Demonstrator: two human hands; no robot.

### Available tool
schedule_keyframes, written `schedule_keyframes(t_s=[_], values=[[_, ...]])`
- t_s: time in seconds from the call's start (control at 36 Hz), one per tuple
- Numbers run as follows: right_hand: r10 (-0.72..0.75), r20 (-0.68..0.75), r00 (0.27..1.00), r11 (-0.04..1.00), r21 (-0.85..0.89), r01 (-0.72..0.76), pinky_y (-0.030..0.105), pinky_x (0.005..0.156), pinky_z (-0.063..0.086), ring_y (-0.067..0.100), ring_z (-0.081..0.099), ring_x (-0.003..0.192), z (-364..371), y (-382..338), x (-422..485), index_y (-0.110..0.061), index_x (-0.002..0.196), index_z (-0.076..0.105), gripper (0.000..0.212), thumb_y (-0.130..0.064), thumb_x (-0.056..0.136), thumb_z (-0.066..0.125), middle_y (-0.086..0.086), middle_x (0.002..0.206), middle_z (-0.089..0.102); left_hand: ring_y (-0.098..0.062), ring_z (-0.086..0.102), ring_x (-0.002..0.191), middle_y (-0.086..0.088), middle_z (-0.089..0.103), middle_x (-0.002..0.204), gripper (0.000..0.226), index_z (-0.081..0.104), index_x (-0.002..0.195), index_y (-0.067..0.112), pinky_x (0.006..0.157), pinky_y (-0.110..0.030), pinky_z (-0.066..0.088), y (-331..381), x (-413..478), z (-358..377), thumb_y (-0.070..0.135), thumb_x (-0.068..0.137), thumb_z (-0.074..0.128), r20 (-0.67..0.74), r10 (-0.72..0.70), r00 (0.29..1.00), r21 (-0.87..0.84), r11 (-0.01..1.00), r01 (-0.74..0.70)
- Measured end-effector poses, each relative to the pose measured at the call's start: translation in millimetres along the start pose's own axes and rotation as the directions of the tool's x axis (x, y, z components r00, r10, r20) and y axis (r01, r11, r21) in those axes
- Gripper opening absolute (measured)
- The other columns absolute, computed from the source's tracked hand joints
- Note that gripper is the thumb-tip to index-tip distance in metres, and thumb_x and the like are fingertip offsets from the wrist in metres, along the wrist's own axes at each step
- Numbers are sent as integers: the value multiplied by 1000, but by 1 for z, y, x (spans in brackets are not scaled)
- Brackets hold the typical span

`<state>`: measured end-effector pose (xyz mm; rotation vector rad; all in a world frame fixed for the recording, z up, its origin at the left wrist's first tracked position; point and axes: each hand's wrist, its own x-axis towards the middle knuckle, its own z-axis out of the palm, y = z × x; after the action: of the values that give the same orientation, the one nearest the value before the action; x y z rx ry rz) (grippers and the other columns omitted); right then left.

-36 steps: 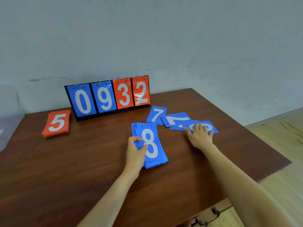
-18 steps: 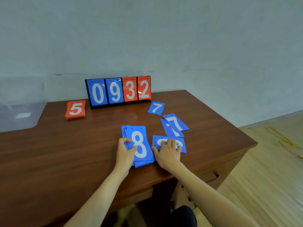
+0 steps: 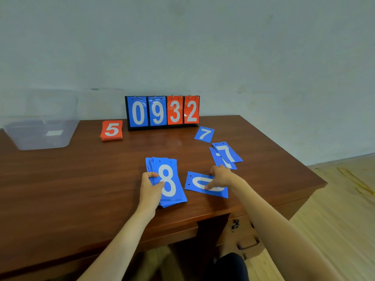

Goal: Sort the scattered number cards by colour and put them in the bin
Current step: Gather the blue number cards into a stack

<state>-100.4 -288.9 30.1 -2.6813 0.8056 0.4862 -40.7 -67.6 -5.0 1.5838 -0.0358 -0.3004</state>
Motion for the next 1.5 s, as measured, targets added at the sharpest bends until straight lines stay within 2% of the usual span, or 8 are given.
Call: schedule_keyframes(t_s=[0.11,0.25,0.36,0.47,0.81,0.94,1.08,1.5], values=[[33,1,999,999,19,-33,45,103,36,31,33,124,2,-1,0,-15,120,47,74,-55,66,78,9,126,44,-10,59,81,-2,50,115,24,47,106,17,67,-36,52,-1,1,0,0,90,54,-4,-17,1000,-25,1000,17],[53,-308,950,965,260,31,30,67,41,20,53,78,7,0,2,-12,86,50,16,-21,87,64,7,92,57,-17,61,91,-4,49,119,25,46,108,18,70,-38,55,1,1,1,0,92,53,-1,-54,999,-55,997,54],[185,-542,820,700,658,277,17,61,40,6,52,72,5,-3,-8,-12,93,53,6,-16,93,57,-2,89,57,-22,61,102,-3,49,119,25,46,108,19,66,-34,55,2,2,3,2,92,55,1,-77,997,-63,995,77],[185,-411,893,417,856,307,17,62,39,8,51,78,8,-20,-16,-12,93,53,11,-22,93,58,-4,88,55,-19,62,92,-1,52,110,23,46,108,17,58,-28,51,4,2,9,2,92,51,11,-66,998,-69,995,66],[40,-433,900,671,679,297,18,55,36,10,45,61,33,-35,-3,-16,76,46,30,-35,85,67,-2,71,51,-8,58,83,6,51,101,25,44,104,15,59,-23,51,10,3,53,6,89,61,94,61,994,-134,990,-48],[94,-514,853,755,596,276,24,72,45,16,56,90,8,1,31,-11,96,57,22,-28,85,67,4,99,61,-16,59,83,1,52,103,24,43,95,22,72,-42,52,11,20,73,4,89,58,129,55,990,-73,996,-45],[290,-433,854,837,547,-7,38,100,31,34,42,122,-22,58,86,-3,123,48,48,-33,88,61,16,128,50,-8,61,79,8,52,100,21,43,102,18,61,-29,51,15,41,92,5,91,56,133,45,990,-70,997,-36],[508,-142,850,761,536,-365,46,110,29,32,27,136,-55,93,147,-7,139,30,107,-55,60,82,12,145,34,-14,61,84,8,52,103,22,44,96,23,78,-48,54,8,76,123,5,90,57,130,-16,991,-40,999,21]])
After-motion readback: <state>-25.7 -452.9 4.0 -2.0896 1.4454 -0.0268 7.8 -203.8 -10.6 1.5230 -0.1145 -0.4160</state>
